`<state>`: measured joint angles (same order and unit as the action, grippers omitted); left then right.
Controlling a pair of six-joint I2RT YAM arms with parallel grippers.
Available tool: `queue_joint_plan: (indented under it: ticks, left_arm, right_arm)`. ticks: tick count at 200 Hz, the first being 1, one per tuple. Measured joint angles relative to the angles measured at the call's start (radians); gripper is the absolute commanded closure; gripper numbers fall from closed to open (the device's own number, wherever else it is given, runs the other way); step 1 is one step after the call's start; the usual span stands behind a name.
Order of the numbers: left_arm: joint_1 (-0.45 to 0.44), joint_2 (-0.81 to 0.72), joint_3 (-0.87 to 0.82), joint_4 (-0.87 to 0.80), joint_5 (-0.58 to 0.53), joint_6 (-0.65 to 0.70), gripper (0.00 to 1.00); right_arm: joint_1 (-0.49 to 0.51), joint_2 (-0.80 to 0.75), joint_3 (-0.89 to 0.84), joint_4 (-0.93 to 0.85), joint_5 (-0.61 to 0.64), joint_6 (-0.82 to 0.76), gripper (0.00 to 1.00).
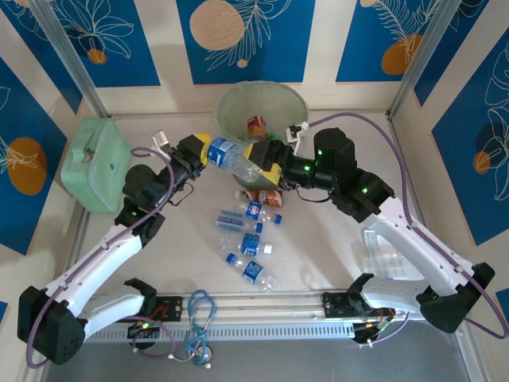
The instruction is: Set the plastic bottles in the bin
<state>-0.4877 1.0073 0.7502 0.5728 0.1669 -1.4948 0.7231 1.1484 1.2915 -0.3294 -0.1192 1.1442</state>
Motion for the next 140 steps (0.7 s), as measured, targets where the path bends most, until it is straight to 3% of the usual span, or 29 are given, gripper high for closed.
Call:
queue_joint_plan:
  ticks: [29,78,140]
  left_arm:
    - [-0.007,0.009,-0.009,0.054,-0.018,0.000,0.82]
    - [-0.016,0.017,-0.015,0.096,-0.024,0.003,0.82]
    - [-0.019,0.024,-0.026,0.100,-0.031,0.003,0.82]
  right_arm:
    - [0.019,0.000,-0.014,0.010,0.013,0.026,0.08]
    - [0.040,0.002,-0.014,0.044,0.014,0.045,0.24]
    - [0.050,0.014,-0.014,0.056,0.018,0.038,0.35]
